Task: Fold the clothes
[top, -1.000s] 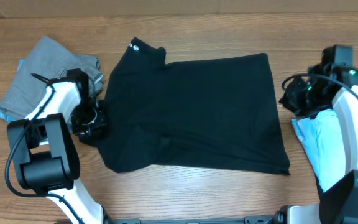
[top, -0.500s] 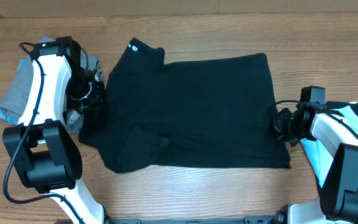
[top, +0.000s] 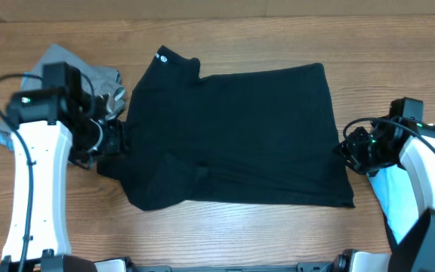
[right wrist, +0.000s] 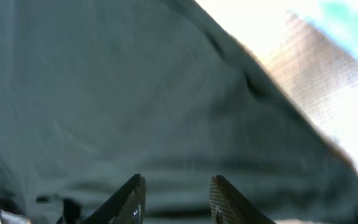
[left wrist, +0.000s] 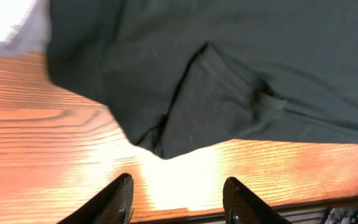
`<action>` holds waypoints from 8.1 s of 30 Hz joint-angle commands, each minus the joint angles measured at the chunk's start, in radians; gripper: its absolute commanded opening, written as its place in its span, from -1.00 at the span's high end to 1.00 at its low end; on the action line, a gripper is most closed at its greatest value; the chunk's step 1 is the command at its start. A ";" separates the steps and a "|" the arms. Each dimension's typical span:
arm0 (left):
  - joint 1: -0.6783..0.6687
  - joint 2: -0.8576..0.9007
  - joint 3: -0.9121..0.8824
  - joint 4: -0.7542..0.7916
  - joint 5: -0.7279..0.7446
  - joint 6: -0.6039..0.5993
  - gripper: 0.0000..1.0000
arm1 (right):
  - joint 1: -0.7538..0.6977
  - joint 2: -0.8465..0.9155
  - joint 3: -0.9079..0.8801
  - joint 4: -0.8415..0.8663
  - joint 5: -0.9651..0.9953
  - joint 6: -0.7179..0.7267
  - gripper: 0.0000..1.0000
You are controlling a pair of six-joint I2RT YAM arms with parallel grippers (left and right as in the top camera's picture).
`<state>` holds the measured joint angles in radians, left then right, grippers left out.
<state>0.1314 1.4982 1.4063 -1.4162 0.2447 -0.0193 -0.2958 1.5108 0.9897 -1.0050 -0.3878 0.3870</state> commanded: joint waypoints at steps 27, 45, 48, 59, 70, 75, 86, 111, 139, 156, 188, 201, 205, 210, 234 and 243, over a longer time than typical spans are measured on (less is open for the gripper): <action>-0.175 0.170 -0.531 0.834 0.061 0.051 0.03 | -0.002 -0.024 -0.016 -0.048 0.027 -0.029 0.24; -0.175 0.250 -0.520 0.824 0.222 0.080 0.62 | -0.002 -0.024 -0.016 -0.052 0.028 -0.029 0.24; -0.175 0.249 -0.473 0.763 0.193 0.087 0.81 | -0.002 -0.024 -0.016 -0.052 0.028 -0.029 0.23; -0.169 0.216 -0.170 0.344 -0.058 0.088 0.92 | -0.042 -0.024 -0.016 -0.098 0.209 0.052 0.00; -0.169 0.115 -0.107 0.229 -0.098 0.087 0.91 | -0.081 -0.024 -0.203 -0.029 0.188 0.085 0.08; -0.169 0.114 -0.108 0.212 -0.098 0.087 0.90 | -0.080 -0.024 -0.294 0.044 0.124 0.085 0.28; -0.169 0.113 -0.108 0.166 -0.101 0.087 0.91 | -0.080 -0.024 -0.235 0.015 0.119 0.064 0.92; -0.169 0.109 -0.108 0.080 -0.121 0.035 0.90 | -0.080 -0.024 -0.354 0.075 0.079 0.092 0.52; -0.169 0.080 -0.108 -0.014 -0.220 -0.071 0.81 | -0.077 -0.024 0.071 -0.077 0.013 -0.072 0.92; -0.169 0.086 -0.119 0.394 -0.286 0.050 0.61 | 0.076 0.083 0.070 0.232 0.073 0.131 0.92; -0.171 0.407 -0.130 0.566 -0.035 0.202 -0.10 | 0.080 0.134 0.070 0.316 0.073 0.156 0.90; -0.171 0.482 -0.128 0.554 0.008 0.199 0.85 | 0.117 0.141 0.057 0.350 0.100 0.160 0.90; -0.163 0.481 -0.113 0.537 0.008 0.198 0.92 | 0.117 0.141 0.057 0.338 0.121 0.161 0.90; -0.130 0.470 -0.073 0.495 -0.014 0.198 0.92 | 0.117 0.141 0.057 0.310 0.131 0.168 0.90; -0.052 0.437 0.013 0.452 -0.016 0.179 0.92 | 0.076 0.209 0.079 0.304 0.132 0.105 -0.14; -0.052 0.435 0.063 0.408 -0.016 0.177 0.92 | -0.032 0.195 0.050 0.106 0.134 0.051 -0.09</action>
<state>0.0784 1.9648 1.4242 -1.0016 0.2432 0.1638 -0.3214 1.7317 1.0500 -0.8898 -0.2543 0.4892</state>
